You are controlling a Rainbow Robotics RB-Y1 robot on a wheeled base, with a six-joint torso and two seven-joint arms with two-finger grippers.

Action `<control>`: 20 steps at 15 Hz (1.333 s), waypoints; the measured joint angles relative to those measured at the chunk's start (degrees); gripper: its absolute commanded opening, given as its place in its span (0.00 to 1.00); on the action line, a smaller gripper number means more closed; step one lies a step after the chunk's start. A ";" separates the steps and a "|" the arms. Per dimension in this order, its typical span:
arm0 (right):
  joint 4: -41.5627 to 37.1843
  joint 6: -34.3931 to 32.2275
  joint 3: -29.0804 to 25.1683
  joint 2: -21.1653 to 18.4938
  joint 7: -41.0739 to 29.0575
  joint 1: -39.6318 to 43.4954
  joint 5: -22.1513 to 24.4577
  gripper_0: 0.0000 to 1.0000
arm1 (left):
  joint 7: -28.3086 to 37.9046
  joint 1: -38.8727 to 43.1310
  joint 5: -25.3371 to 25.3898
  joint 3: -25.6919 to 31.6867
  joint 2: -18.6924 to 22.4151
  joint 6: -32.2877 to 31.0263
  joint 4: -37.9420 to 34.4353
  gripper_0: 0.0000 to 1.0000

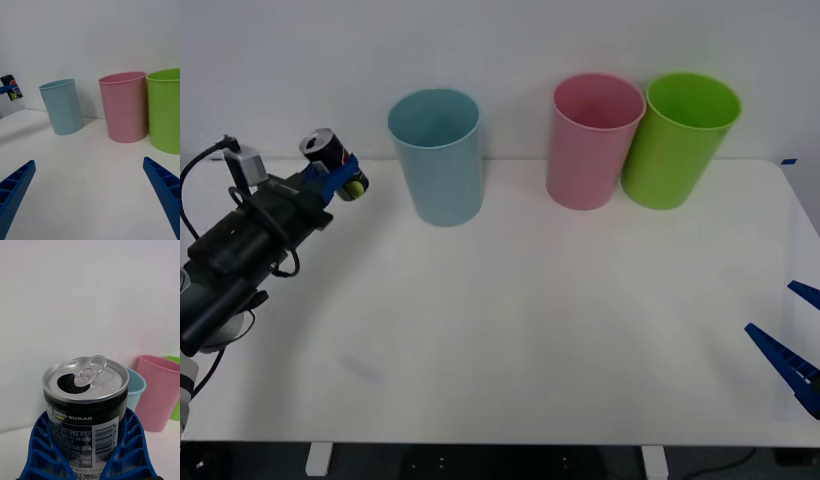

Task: Grasp the object on the table and drop it into the matching bin: aluminum can to the light blue bin, PET bottle to the pink bin.

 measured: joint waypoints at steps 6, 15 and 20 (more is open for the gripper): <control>0.00 0.00 0.00 0.00 0.00 0.00 0.00 1.00 | 11.41 -7.35 -6.90 2.01 1.69 -0.57 -0.87 0.01; 0.00 0.00 0.00 0.00 0.00 0.00 0.00 1.00 | 26.88 -18.46 -23.27 2.74 1.64 -0.73 0.31 0.01; 0.00 0.00 0.00 0.00 0.00 0.00 0.00 1.00 | 25.02 -26.06 -29.94 1.82 0.78 -0.83 9.16 0.01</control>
